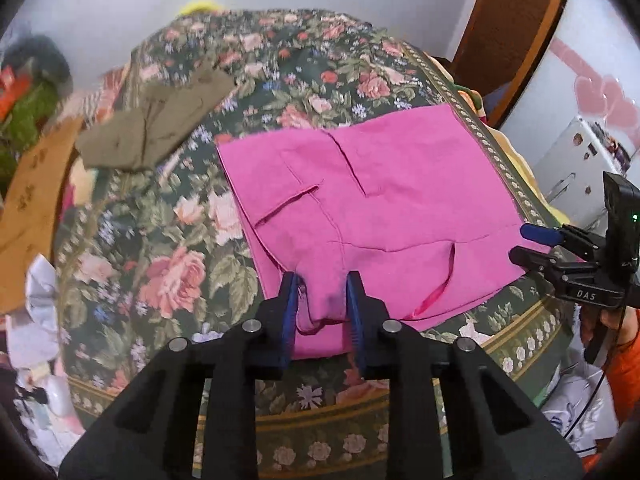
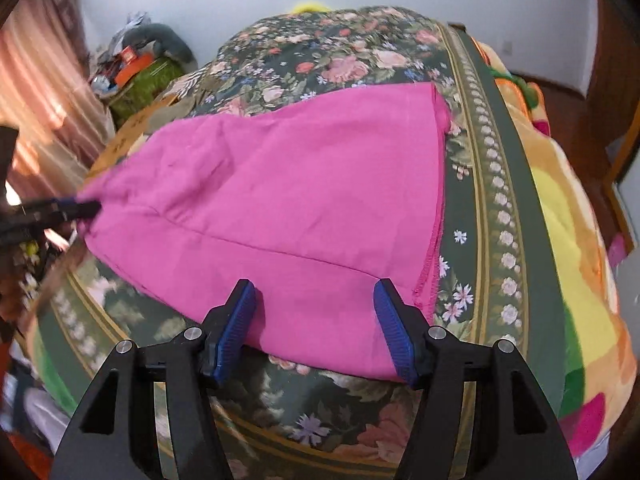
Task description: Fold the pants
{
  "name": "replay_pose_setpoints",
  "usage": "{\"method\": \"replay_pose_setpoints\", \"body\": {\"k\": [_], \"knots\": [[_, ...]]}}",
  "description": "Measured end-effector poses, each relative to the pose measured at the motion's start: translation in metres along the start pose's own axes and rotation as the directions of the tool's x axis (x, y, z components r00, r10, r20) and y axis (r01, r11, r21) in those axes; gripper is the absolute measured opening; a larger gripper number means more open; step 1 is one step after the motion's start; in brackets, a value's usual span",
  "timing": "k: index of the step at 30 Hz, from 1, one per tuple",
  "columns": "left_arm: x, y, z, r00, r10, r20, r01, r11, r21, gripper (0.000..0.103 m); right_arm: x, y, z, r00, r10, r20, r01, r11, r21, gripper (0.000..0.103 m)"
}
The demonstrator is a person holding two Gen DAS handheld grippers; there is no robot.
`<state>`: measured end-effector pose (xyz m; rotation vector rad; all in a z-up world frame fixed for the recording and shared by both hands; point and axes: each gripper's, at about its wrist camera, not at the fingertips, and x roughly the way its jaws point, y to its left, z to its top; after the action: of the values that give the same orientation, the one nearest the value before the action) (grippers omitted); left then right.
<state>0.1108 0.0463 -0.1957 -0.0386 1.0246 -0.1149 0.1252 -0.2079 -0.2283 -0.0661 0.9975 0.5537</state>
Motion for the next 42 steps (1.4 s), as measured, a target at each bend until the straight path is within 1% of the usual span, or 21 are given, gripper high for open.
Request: {"method": "replay_pose_setpoints", "body": {"k": [3, 6, 7, 8, 10, 12, 14, 16, 18, 21, 23, 26, 27, 28, 30, 33, 37, 39, 41, 42], "knots": [[0.000, 0.003, -0.003, 1.000, -0.001, -0.011, 0.001, 1.000, 0.000, 0.023, -0.002, -0.004, -0.001, 1.000, 0.006, -0.012, -0.005, 1.000, 0.004, 0.058], [0.005, 0.010, -0.010, 1.000, -0.019, -0.024, 0.018, 0.999, -0.035, 0.024, -0.004, -0.012, -0.006, 1.000, 0.018, -0.010, -0.017, 1.000, 0.024, 0.058], [0.008, 0.012, -0.014, 0.999, -0.027, -0.022, 0.026, 0.999, -0.048, 0.024, -0.004, -0.013, -0.008, 1.000, 0.019, -0.007, -0.019, 0.999, 0.028, 0.058], [0.009, 0.013, -0.016, 0.999, -0.029, -0.016, 0.028, 0.998, -0.052, 0.027, -0.004, -0.014, -0.009, 1.000, 0.020, -0.006, -0.020, 0.999, 0.030, 0.058], [0.006, 0.013, -0.019, 1.000, -0.029, -0.005, 0.028, 0.998, -0.050, 0.030, -0.003, -0.013, -0.008, 1.000, 0.020, -0.007, -0.020, 0.999, 0.034, 0.058], [0.003, 0.014, -0.019, 1.000, -0.029, -0.011, 0.029, 0.999, -0.043, 0.037, -0.003, -0.013, -0.006, 1.000, 0.019, -0.019, -0.018, 0.999, 0.036, 0.058], [-0.002, 0.017, -0.016, 1.000, -0.001, -0.011, 0.001, 1.000, -0.024, 0.054, -0.003, -0.013, -0.002, 0.999, 0.016, -0.037, -0.015, 0.999, 0.032, 0.058], [-0.008, 0.022, -0.011, 1.000, -0.001, -0.001, 0.001, 1.000, -0.029, 0.058, -0.005, -0.015, 0.005, 0.999, 0.006, -0.053, -0.005, 0.999, 0.036, 0.058], [-0.014, 0.030, -0.001, 1.000, -0.023, 0.013, 0.024, 0.999, -0.048, 0.058, -0.009, -0.020, 0.010, 0.999, 0.004, -0.041, -0.002, 0.999, 0.047, 0.058], [-0.019, 0.039, 0.018, 0.999, 0.003, 0.044, 0.000, 0.998, -0.068, 0.058, -0.017, -0.030, 0.023, 1.000, 0.001, -0.002, -0.001, 0.998, 0.067, 0.058], [-0.018, 0.046, 0.033, 0.998, 0.008, 0.058, -0.002, 0.996, -0.090, 0.058, -0.019, -0.036, 0.033, 1.000, -0.016, 0.021, 0.015, 0.997, 0.073, 0.058], [-0.009, 0.057, 0.055, 0.998, -0.001, 0.063, 0.008, 0.993, -0.116, 0.059, -0.018, -0.048, 0.050, 0.998, -0.043, 0.046, 0.039, 0.996, 0.086, 0.058], [-0.001, 0.061, 0.063, 0.998, 0.009, 0.060, -0.002, 0.993, -0.118, 0.059, -0.015, -0.054, 0.059, 0.997, -0.049, 0.054, 0.044, 0.995, 0.092, 0.058], [0.007, 0.065, 0.069, 0.998, 0.023, 0.050, -0.016, 0.992, -0.122, 0.059, -0.013, -0.057, 0.064, 0.997, -0.051, 0.057, 0.046, 0.995, 0.094, 0.058], [0.024, 0.070, 0.078, 0.999, 0.028, 0.024, -0.024, 0.991, -0.130, 0.059, -0.004, -0.067, 0.079, 0.996, -0.063, 0.059, 0.057, 0.993, 0.101, 0.058], [0.049, 0.080, 0.087, 1.000, 0.000, -0.014, -0.002, 0.988, -0.157, 0.059, 0.014, -0.083, 0.100, 0.996, -0.073, 0.052, 0.067, 0.992, 0.105, 0.058], [0.081, 0.091, 0.091, 0.994, -0.088, -0.058, 0.073, 0.972, -0.224, 0.059, 0.045, -0.099, 0.127, 0.997, -0.072, 0.039, 0.068, 0.992, 0.104, 0.058], [0.090, 0.090, 0.090, 0.991, -0.117, -0.062, 0.100, 0.968, -0.229, 0.059, 0.058, -0.105, 0.136, 0.998, -0.061, 0.030, 0.057, 0.992, 0.109, 0.058], [0.096, 0.086, 0.089, 0.993, -0.108, -0.057, 0.094, 0.973, -0.211, 0.059, 0.073, -0.113, 0.142, 0.998, -0.053, 0.022, 0.049, 0.991, 0.124, 0.058], [0.097, 0.084, 0.088, 0.994, -0.099, -0.053, 0.086, 0.976, -0.199, 0.059, 0.078, -0.115, 0.144, 0.998, -0.062, 0.019, 0.059, 0.991, 0.122, 0.057]]}}
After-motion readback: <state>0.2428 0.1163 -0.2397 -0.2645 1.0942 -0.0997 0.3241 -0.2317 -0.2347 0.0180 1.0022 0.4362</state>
